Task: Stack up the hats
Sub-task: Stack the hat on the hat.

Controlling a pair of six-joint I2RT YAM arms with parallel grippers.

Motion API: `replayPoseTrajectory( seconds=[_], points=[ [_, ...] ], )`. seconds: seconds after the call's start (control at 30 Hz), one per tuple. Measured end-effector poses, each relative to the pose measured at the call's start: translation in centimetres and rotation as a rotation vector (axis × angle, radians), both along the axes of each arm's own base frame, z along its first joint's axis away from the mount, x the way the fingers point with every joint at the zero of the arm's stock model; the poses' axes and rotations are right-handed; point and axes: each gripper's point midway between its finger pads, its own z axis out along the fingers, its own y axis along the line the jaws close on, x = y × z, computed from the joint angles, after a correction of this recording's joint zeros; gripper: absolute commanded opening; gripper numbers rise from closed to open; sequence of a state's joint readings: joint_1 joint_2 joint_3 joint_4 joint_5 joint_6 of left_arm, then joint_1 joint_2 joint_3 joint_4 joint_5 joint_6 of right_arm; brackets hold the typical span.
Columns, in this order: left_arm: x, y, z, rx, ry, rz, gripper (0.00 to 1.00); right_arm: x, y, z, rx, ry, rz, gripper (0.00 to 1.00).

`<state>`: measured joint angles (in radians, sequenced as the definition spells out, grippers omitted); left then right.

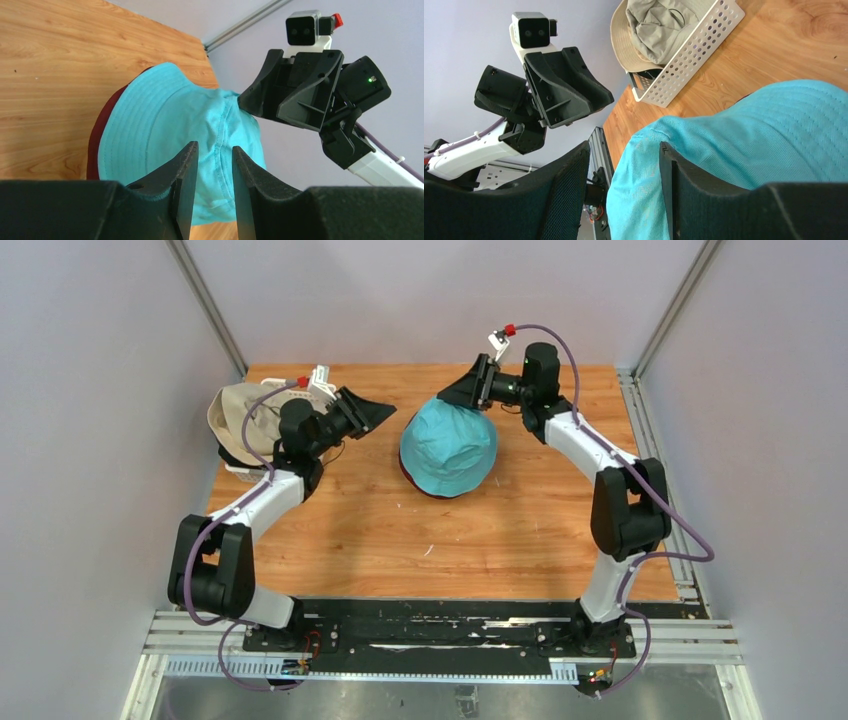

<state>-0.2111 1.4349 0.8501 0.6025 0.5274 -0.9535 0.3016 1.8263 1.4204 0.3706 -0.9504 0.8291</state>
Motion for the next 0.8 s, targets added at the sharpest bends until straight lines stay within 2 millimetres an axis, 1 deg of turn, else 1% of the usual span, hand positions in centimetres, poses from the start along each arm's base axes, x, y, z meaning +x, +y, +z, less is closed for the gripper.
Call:
replayPoseTrajectory(
  seconds=[0.2, 0.5, 0.7, 0.8],
  points=[
    [0.0, 0.0, -0.2, 0.005, 0.005, 0.001, 0.36, 1.0, 0.4, 0.0, 0.004, -0.003, 0.003, 0.53],
    [0.2, 0.3, -0.9, 0.032, 0.013, 0.017, 0.37, 1.9, 0.6, 0.9, 0.014, -0.027, 0.001, 0.53],
    [0.4, 0.4, -1.6, 0.058, 0.023, 0.028, 0.37, 2.5, -0.3, 1.6, 0.020, -0.049, -0.021, 0.53],
    [0.6, 0.0, -2.7, 0.074, 0.037, 0.028, 0.37, 2.9, -1.3, 2.3, 0.015, -0.070, -0.053, 0.53]
  ],
)
